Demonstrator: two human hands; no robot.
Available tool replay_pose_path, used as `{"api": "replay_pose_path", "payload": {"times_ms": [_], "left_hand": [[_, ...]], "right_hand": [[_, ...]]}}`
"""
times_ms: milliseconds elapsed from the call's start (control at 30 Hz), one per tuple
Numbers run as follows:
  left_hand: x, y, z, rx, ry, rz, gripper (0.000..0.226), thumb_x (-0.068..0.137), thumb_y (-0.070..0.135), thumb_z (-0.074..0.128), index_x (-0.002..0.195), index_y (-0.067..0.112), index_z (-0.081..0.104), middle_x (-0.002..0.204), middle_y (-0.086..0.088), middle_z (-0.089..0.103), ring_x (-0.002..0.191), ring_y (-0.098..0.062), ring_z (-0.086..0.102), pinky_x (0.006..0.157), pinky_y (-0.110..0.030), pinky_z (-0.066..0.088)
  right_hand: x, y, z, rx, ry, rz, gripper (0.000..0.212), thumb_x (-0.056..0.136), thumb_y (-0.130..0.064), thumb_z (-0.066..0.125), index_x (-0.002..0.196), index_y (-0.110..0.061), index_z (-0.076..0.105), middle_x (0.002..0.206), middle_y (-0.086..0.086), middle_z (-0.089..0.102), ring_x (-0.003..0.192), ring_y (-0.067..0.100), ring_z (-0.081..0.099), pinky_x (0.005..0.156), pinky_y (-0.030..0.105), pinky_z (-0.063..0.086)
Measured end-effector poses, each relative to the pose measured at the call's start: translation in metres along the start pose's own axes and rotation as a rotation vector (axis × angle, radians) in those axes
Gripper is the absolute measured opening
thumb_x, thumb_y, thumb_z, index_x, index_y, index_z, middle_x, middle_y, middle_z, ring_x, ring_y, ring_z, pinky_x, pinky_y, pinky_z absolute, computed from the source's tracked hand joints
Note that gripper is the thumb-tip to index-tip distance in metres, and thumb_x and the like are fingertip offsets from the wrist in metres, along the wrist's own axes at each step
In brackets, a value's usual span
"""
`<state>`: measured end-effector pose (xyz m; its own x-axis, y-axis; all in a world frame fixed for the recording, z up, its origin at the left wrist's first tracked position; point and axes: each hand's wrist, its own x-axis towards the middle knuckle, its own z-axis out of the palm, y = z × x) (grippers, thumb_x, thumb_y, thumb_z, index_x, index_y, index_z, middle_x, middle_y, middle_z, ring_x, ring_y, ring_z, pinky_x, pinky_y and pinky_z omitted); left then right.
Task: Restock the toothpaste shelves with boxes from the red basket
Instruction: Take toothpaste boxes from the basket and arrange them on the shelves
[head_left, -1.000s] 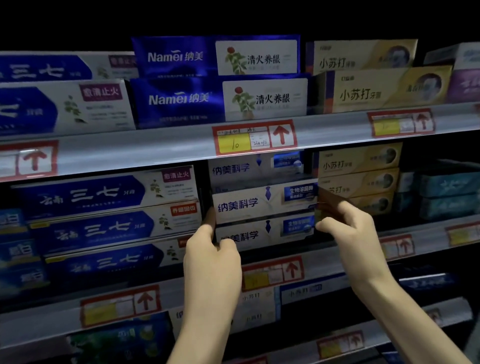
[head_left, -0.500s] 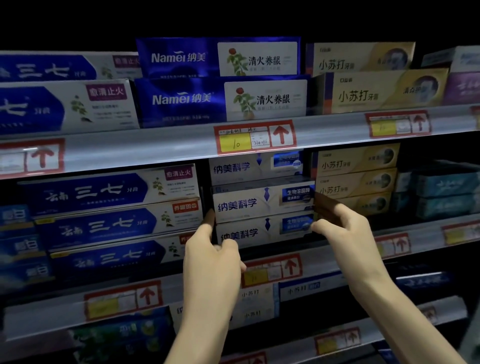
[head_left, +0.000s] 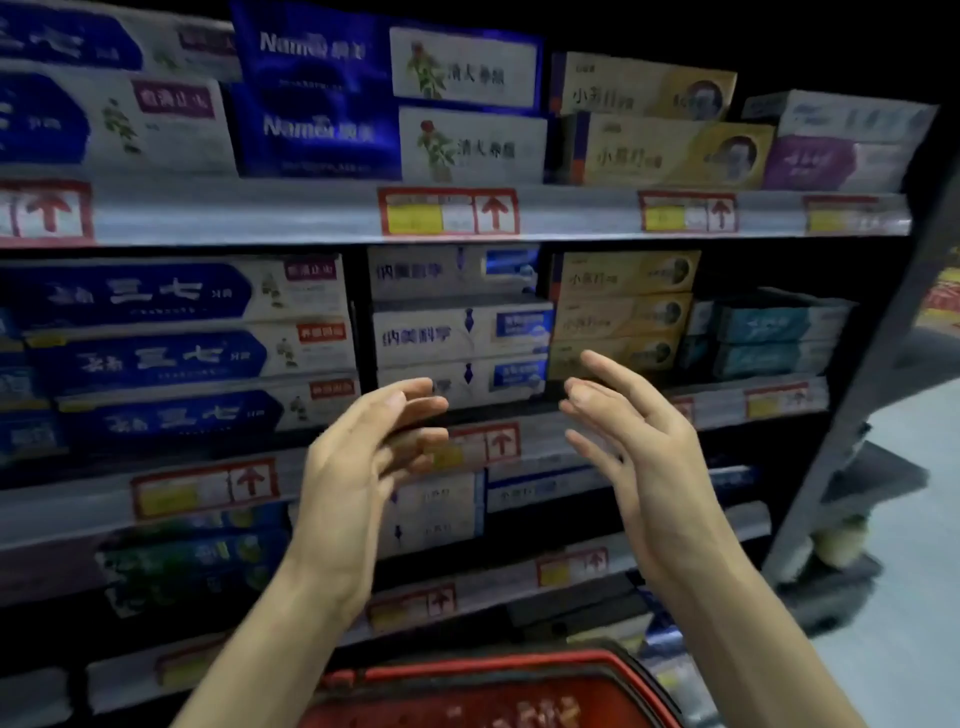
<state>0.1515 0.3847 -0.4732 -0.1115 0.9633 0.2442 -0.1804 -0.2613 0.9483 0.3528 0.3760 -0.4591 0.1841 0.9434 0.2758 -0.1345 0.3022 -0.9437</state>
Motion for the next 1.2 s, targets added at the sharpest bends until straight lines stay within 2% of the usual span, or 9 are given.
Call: {"api": "replay_pose_path", "payload": {"times_ms": [67,200,367,533,667,833,967,1033,1200], "left_hand": [[-0.018,-0.014,-0.009,0.051,-0.009,-0.019,0.032,0.106,0.028,0.045,0.118,0.018,0.074,0.114,-0.006,0.077,0.105,-0.028,0.072,0.095,-0.042,0.052],[-0.053,-0.045,-0.033,0.108,0.007,-0.141,0.031,0.106,0.025,0.046,0.115,0.015,0.074,0.111,-0.007,0.078,0.1,-0.026,0.073,0.099,-0.046,0.05],[-0.086,-0.065,-0.049,0.116,-0.035,-0.316,0.036,0.104,0.037,0.048,0.116,0.014,0.073,0.114,-0.012,0.076,0.095,-0.02,0.072,0.094,-0.038,0.052],[-0.103,-0.088,-0.042,0.28,-0.151,-0.457,0.031,0.099,0.043,0.057,0.105,0.019,0.076,0.1,-0.005,0.079,0.084,-0.015,0.073,0.094,-0.037,0.051],[-0.111,-0.115,-0.031,0.444,-0.272,-0.557,0.033,0.103,0.04,0.053,0.105,0.017,0.077,0.097,-0.007,0.08,0.084,-0.019,0.073,0.089,-0.037,0.051],[-0.126,-0.166,-0.032,0.841,-0.64,-0.597,0.025,0.103,0.036,0.052,0.104,0.025,0.074,0.096,0.001,0.077,0.088,-0.021,0.073,0.073,-0.03,0.05],[-0.144,-0.216,-0.051,1.53,-1.158,-0.324,0.038,0.1,0.037,0.049,0.136,0.031,0.059,0.13,-0.002,0.068,0.118,-0.027,0.063,0.093,-0.037,0.049],[-0.153,-0.239,-0.065,1.743,-1.341,-0.256,0.049,0.097,0.034,0.053,0.146,0.029,0.049,0.138,-0.005,0.061,0.128,-0.031,0.055,0.1,-0.041,0.044],[-0.168,-0.275,-0.093,1.937,-1.409,-0.376,0.062,0.084,0.052,0.064,0.138,0.025,0.049,0.134,-0.007,0.058,0.124,-0.033,0.056,0.098,-0.046,0.048]], "right_hand": [[-0.018,0.001,-0.007,-0.055,-0.031,0.032,0.056,0.074,-0.044,0.078,0.129,-0.036,0.068,0.118,-0.009,0.075,0.113,0.007,0.069,0.106,0.041,0.051],[-0.059,0.018,-0.023,-0.109,-0.054,0.136,0.033,0.091,-0.029,0.074,0.123,-0.035,0.071,0.113,-0.008,0.077,0.112,0.009,0.07,0.107,0.043,0.052],[-0.099,0.055,-0.031,-0.208,-0.089,0.3,0.029,0.091,-0.025,0.076,0.119,-0.029,0.075,0.108,-0.002,0.078,0.11,0.012,0.071,0.102,0.039,0.053],[-0.117,0.09,-0.042,-0.278,0.015,0.359,0.024,0.087,-0.02,0.08,0.111,-0.016,0.078,0.107,0.005,0.079,0.097,0.005,0.072,0.089,0.026,0.052],[-0.125,0.1,-0.056,-0.385,0.031,0.391,0.02,0.087,-0.025,0.08,0.107,-0.021,0.078,0.104,-0.002,0.078,0.1,0.007,0.072,0.095,0.03,0.055],[-0.116,0.108,-0.055,-0.45,0.022,0.361,0.019,0.089,-0.025,0.078,0.108,-0.023,0.077,0.105,-0.004,0.076,0.103,0.005,0.069,0.096,0.034,0.057],[-0.111,0.117,-0.055,-0.466,0.024,0.39,0.02,0.09,-0.022,0.076,0.11,-0.024,0.076,0.108,-0.005,0.075,0.106,0.005,0.067,0.096,0.036,0.057],[-0.109,0.119,-0.056,-0.458,0.032,0.401,0.02,0.09,-0.019,0.075,0.109,-0.023,0.076,0.108,-0.005,0.075,0.106,0.005,0.067,0.098,0.037,0.056],[-0.103,0.116,-0.059,-0.394,0.069,0.409,0.02,0.089,-0.014,0.074,0.108,-0.022,0.076,0.105,-0.002,0.075,0.105,0.01,0.07,0.101,0.038,0.055]]}}
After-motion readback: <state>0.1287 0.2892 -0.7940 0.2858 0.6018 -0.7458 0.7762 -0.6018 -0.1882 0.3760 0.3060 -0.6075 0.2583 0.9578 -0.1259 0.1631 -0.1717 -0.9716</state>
